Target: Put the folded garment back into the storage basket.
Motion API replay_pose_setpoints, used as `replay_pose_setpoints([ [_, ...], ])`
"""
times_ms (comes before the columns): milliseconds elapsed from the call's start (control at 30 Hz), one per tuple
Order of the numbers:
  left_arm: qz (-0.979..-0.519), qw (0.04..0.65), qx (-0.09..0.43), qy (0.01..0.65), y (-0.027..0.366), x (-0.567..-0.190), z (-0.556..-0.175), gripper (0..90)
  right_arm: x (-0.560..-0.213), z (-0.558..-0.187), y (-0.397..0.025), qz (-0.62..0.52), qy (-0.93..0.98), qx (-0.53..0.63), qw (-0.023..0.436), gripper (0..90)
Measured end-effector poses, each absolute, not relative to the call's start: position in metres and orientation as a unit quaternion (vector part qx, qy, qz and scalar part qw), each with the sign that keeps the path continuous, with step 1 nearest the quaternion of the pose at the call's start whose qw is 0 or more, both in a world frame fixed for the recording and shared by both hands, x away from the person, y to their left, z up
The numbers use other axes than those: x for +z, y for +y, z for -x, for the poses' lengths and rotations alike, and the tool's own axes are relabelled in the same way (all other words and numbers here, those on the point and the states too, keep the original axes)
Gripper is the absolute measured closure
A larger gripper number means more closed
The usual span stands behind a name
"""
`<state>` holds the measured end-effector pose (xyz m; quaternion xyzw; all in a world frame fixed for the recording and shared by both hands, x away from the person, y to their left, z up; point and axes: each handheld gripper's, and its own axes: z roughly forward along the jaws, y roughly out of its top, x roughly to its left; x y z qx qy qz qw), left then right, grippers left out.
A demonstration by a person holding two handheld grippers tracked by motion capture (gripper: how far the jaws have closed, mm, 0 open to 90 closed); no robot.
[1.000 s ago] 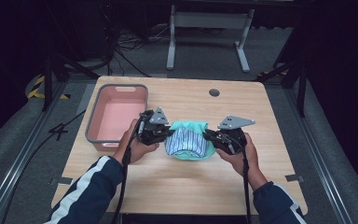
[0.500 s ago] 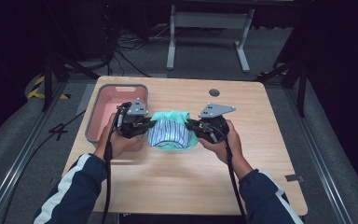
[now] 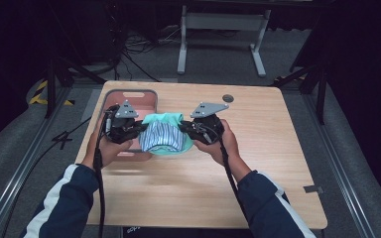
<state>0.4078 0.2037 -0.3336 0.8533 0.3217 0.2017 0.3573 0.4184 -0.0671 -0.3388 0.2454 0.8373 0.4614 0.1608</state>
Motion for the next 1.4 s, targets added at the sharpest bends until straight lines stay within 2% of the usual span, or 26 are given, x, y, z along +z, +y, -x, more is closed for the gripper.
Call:
replay_pose_setpoints([
  [800, -0.834, 0.342, 0.218, 0.374, 0.255, -0.328, -0.424, 83.1, -0.335, -0.444, -0.007, -0.235, 0.838, 0.468, 0.151, 82.9],
  [1400, -0.822, 0.321, 0.231, 0.409, 0.289, -0.331, -0.429, 83.0, -0.346, -0.454, 0.037, -0.228, 0.845, 0.463, 0.138, 82.6],
])
